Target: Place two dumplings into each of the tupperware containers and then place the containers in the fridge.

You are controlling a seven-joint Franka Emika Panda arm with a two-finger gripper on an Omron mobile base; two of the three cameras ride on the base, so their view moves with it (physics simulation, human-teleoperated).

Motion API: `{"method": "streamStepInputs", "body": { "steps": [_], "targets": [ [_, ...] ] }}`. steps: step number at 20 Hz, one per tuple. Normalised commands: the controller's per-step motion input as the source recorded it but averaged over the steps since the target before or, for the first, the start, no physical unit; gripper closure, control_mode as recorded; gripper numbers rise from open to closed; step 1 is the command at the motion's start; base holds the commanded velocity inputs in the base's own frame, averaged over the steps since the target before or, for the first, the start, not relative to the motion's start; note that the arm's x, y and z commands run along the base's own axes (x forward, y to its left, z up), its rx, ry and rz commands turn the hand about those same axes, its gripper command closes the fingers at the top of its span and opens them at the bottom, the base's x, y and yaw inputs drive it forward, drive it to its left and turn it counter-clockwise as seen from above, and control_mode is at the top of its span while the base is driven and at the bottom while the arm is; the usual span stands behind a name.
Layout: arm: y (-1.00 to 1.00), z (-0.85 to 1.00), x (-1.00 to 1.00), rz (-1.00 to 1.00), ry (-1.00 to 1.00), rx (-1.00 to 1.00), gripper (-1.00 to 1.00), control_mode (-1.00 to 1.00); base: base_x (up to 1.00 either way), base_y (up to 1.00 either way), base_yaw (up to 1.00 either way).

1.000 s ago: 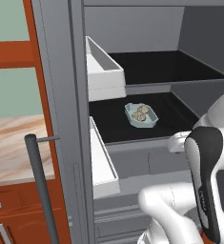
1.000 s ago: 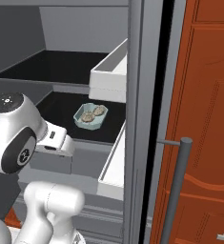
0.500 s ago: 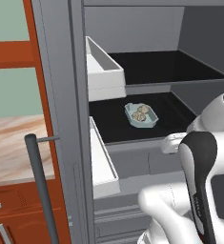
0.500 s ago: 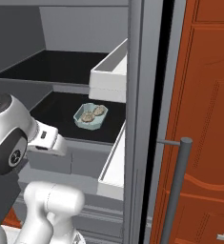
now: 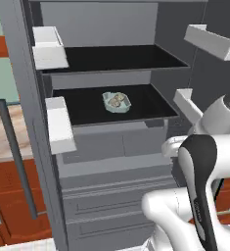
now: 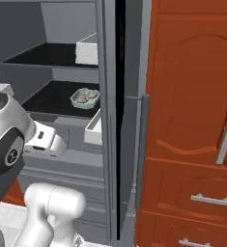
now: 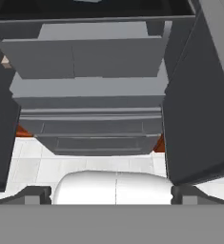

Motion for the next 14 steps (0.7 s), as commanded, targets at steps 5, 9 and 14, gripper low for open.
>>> {"method": "streamStepInputs", "body": {
  "steps": [5,9,14],
  "targets": [
    [0.0,0.0,0.0,0.0,0.0,0.0,-1.0,1.0,-1.0,-0.92,0.19],
    [0.0,0.0,0.0,0.0,0.0,0.0,-1.0,1.0,-0.9,-0.27,0.86],
    [0.0,0.0,0.0,0.0,0.0,0.0,-1.0,1.0,-0.27,0.0,1.0]
  ]
}}
